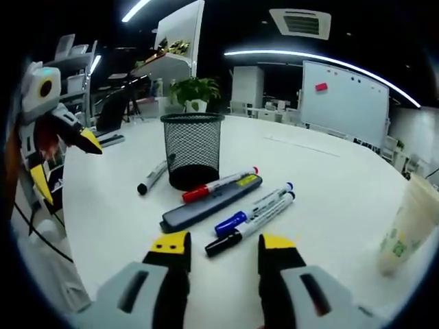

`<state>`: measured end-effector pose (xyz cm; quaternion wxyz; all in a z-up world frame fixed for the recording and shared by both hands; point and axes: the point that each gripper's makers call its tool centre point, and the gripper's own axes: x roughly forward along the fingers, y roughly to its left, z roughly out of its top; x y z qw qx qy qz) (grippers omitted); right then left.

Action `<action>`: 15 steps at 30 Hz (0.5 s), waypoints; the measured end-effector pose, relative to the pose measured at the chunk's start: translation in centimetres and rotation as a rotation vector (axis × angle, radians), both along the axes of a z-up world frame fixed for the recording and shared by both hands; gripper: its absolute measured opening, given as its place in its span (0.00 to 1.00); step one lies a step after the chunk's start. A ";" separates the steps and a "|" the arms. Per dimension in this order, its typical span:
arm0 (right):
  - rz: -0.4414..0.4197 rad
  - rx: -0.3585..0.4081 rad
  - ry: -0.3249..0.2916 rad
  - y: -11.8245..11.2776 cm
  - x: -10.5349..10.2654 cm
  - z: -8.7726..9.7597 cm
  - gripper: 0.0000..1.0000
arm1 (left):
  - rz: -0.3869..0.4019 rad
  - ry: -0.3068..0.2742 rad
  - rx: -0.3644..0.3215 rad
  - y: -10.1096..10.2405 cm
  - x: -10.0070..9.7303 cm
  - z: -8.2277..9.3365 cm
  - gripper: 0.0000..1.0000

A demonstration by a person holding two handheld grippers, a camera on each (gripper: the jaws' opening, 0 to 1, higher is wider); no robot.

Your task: Place the scattered laser pointers and whiteboard markers into the pen holder and stack the scattered paper cups together

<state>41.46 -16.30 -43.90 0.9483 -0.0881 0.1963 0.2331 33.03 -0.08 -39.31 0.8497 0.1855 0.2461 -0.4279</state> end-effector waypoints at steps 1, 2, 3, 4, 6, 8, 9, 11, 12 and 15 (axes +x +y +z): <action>-0.001 0.003 0.001 0.0 0.0 -0.1 0.40 | 0.001 0.001 0.000 0.0 0.0 0.0 0.66; -0.003 0.006 0.002 0.1 0.0 -0.1 0.40 | 0.000 0.001 0.002 0.0 0.0 -0.1 0.65; -0.005 0.010 0.003 0.1 0.0 -0.2 0.39 | 0.000 0.001 0.002 0.0 0.0 -0.1 0.65; -0.008 0.017 0.004 0.1 0.0 -0.2 0.39 | 0.000 0.001 0.001 0.0 0.0 -0.1 0.65; -0.016 0.023 0.010 0.0 -0.1 -0.2 0.38 | 0.000 0.000 -0.003 -0.1 0.0 0.0 0.65; -0.025 0.029 0.012 -0.1 -0.1 -0.1 0.37 | 0.001 -0.001 0.000 0.0 0.0 0.0 0.65; -0.027 0.029 0.013 -0.2 -0.1 -0.2 0.37 | 0.001 -0.001 0.001 0.0 0.0 0.1 0.65; -0.033 0.031 0.014 -0.3 -0.1 -0.2 0.36 | 0.002 -0.001 -0.001 0.0 0.0 0.1 0.65; -0.035 0.033 0.014 -0.3 0.0 -0.1 0.36 | 0.004 -0.001 -0.001 0.0 0.0 0.1 0.65; -0.043 0.038 0.016 -0.4 0.0 -0.1 0.36 | 0.003 0.001 -0.001 0.0 0.0 0.0 0.65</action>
